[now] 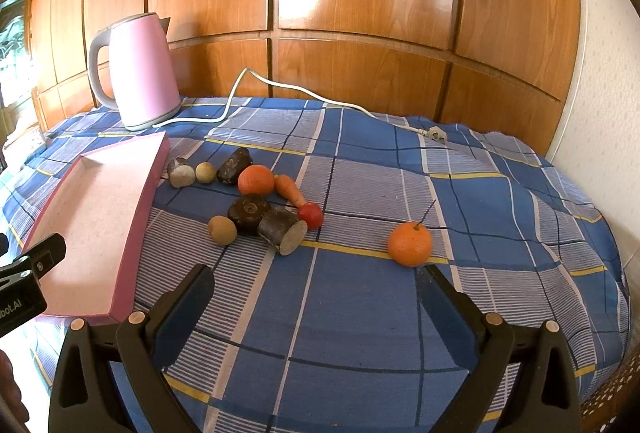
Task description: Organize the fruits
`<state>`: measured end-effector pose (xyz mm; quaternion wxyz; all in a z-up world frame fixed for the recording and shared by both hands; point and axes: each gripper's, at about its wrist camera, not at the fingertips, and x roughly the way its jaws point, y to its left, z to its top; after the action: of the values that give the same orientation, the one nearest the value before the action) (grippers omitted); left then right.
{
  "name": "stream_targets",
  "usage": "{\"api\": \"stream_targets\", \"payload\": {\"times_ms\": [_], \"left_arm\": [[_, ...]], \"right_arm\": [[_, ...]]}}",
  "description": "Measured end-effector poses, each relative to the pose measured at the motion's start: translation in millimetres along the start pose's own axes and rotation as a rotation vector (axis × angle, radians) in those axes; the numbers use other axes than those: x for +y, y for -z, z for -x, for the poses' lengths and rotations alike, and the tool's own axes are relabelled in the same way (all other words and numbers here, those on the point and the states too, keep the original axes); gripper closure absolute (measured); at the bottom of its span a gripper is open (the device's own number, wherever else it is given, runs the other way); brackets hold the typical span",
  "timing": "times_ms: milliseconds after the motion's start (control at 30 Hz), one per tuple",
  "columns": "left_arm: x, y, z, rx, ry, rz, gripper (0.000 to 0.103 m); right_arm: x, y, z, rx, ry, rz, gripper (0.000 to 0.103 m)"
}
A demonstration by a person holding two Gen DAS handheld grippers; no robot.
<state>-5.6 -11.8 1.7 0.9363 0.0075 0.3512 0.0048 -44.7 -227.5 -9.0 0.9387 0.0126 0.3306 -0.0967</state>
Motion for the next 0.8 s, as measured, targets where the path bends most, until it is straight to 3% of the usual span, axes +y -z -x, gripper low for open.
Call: {"api": "stream_targets", "payload": {"times_ms": [500,700,800], "left_arm": [[-8,-1,1,0.011,0.038,-0.021,0.000],[-7,-9,-5,0.063,0.209,-0.027,0.000],[-11,-21,-9,0.065,0.228,-0.066,0.000]], "right_arm": [[-1,0,-4,0.010,-0.012,-0.001,0.000],[-11,1,-12,0.035,-0.031,-0.022,0.000],[-24,1,-17,0.048,-0.032,-0.057,0.001]]}}
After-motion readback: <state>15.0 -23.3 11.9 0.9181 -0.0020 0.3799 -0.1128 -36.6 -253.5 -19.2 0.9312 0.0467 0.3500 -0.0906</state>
